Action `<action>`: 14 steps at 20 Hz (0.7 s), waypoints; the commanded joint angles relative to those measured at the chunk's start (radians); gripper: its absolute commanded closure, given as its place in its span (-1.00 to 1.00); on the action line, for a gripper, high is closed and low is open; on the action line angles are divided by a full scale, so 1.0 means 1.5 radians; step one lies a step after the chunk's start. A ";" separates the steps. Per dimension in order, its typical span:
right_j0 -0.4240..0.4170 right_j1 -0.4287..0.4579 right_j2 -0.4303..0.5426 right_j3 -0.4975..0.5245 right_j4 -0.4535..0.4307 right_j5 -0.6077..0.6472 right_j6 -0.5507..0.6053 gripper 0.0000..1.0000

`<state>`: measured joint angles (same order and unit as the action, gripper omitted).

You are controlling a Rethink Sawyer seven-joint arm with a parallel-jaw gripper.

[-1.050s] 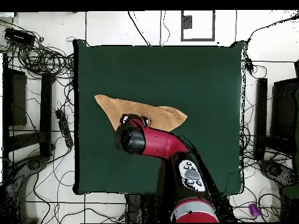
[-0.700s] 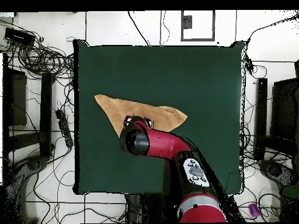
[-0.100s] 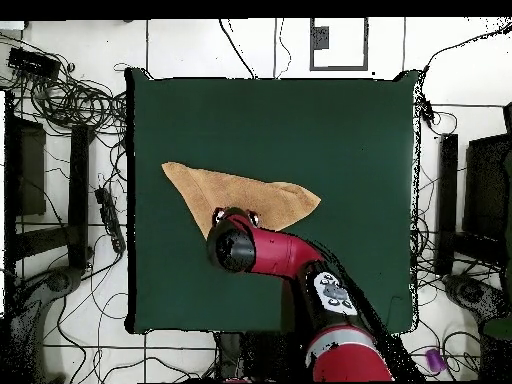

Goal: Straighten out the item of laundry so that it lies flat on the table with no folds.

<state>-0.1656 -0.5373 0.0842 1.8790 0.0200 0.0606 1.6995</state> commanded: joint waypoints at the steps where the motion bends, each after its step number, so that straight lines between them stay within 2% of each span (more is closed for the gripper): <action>1: 0.026 0.031 0.063 0.054 0.003 -0.035 0.140 -1.00; 14: 0.034 0.041 0.065 0.066 0.019 -0.052 0.154 -1.00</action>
<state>-0.1427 -0.5369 0.0841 1.9267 0.0204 0.0313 1.6995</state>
